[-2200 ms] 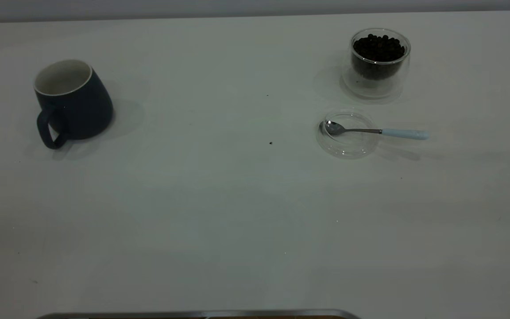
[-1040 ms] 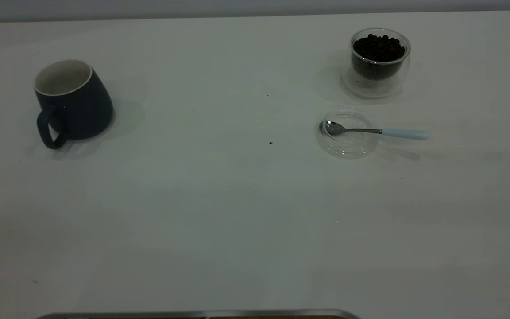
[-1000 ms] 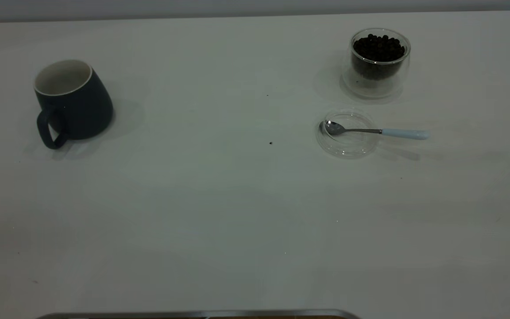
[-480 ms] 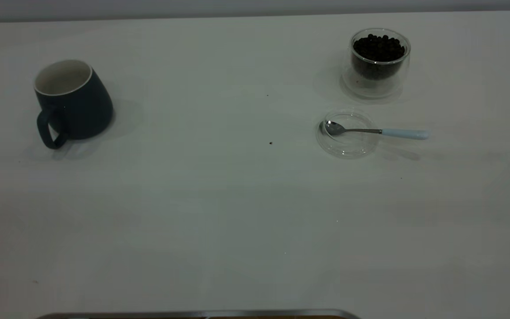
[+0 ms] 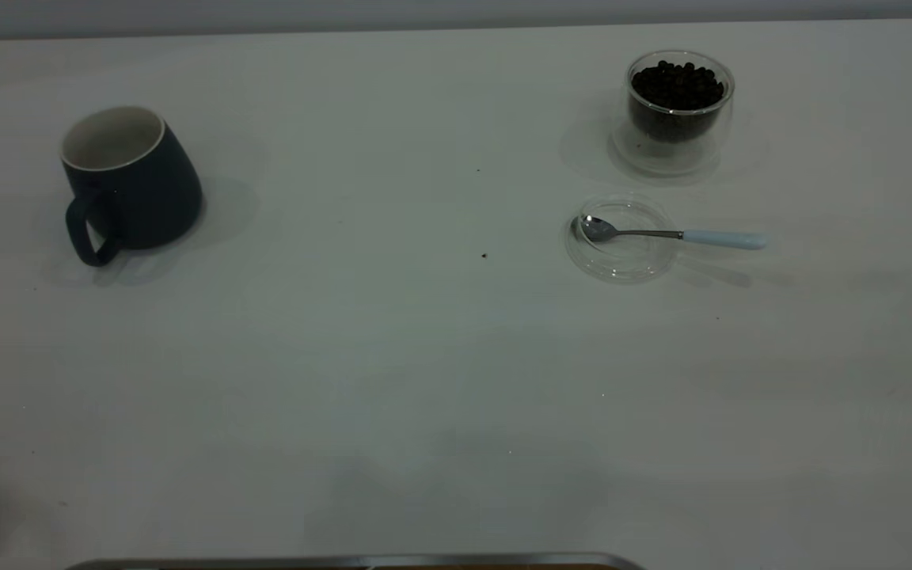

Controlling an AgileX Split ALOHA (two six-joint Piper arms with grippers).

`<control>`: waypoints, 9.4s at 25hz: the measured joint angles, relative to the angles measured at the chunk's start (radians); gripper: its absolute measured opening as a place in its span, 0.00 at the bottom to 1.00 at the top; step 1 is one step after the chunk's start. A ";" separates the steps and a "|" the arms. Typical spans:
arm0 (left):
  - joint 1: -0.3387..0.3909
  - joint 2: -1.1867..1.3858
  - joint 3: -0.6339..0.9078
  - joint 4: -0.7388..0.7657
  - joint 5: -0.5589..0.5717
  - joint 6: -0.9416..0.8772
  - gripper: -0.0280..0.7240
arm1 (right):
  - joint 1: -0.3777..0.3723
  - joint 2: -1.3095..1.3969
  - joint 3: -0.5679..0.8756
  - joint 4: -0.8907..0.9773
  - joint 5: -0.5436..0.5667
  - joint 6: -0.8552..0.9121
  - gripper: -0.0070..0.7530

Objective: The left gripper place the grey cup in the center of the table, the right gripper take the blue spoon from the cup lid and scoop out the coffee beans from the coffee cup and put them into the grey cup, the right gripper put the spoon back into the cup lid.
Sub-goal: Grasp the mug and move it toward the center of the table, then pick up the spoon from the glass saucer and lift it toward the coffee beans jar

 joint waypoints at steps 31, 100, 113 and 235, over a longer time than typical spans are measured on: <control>0.000 1.171 -0.391 0.661 -0.292 0.391 0.79 | 0.000 0.000 0.000 0.000 0.000 0.000 0.32; -0.409 0.026 -0.258 0.316 0.265 -0.330 0.79 | 0.000 0.000 0.000 0.000 -0.001 0.000 0.32; -0.409 -0.352 0.235 0.063 0.241 -0.184 0.79 | 0.000 0.000 0.000 0.000 -0.001 0.000 0.32; -0.027 -0.876 0.342 0.044 0.234 -0.192 0.79 | -0.131 2.126 -0.255 1.779 -0.460 -1.309 0.97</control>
